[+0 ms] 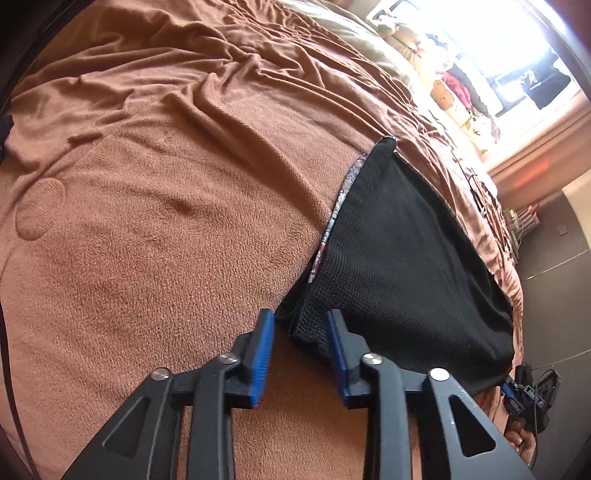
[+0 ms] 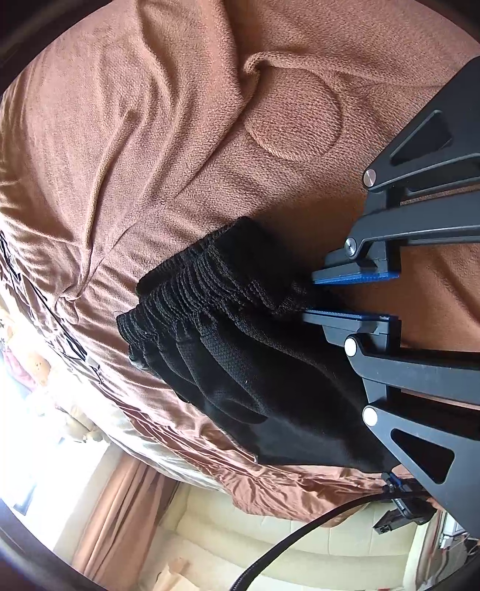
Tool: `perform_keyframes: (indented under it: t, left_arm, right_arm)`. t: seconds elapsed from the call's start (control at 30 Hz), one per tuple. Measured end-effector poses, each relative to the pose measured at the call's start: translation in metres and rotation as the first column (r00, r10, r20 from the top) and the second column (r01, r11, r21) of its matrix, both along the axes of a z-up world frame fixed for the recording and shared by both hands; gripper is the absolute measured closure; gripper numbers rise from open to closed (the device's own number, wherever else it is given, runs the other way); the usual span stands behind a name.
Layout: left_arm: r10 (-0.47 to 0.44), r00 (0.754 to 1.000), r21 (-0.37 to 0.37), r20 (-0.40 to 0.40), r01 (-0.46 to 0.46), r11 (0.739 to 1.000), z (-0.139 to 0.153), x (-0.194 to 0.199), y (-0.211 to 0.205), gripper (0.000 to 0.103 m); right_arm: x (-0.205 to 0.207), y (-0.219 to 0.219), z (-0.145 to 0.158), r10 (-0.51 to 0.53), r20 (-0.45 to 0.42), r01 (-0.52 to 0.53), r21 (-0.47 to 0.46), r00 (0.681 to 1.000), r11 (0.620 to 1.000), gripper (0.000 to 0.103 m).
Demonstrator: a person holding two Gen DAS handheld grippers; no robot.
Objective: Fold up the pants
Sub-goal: 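Open the right gripper and regrasp the waistband while the left gripper holds the edge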
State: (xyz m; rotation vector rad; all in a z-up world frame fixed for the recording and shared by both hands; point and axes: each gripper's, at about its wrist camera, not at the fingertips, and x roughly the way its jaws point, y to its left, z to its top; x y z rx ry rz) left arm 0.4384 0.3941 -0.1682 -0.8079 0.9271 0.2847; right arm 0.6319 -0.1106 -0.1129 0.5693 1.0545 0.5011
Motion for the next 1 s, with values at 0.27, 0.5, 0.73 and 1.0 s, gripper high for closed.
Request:
perform_keyframes:
  t: [0.27, 0.5, 0.73, 1.0]
  left_arm:
    - [0.002, 1.0, -0.077, 0.016, -0.001, 0.997, -0.017, 0.004, -0.001, 0.052]
    - [-0.026, 0.999, -0.055, 0.028, 0.028, 0.998, -0.023, 0.021, -0.002, 0.052]
    - [-0.073, 0.996, -0.08, 0.057, 0.077, 0.994, -0.029, 0.027, -0.003, 0.072]
    - [-0.084, 0.994, -0.068, 0.076, 0.089, 0.994, -0.021, 0.024, -0.003, 0.091]
  right_arm:
    - [-0.005, -0.005, -0.001, -0.005, 0.034, 0.002, 0.08, 0.999, 0.997, 0.045]
    - [0.006, -0.007, -0.026, -0.046, -0.02, 0.048, 0.124, 0.999, 0.991, 0.045]
    - [0.011, -0.013, -0.031, -0.104, -0.01, 0.104, 0.192, 0.994, 0.976, 0.06]
    - [0.012, -0.005, -0.031, -0.088, 0.013, 0.085, 0.175, 0.996, 0.981, 0.083]
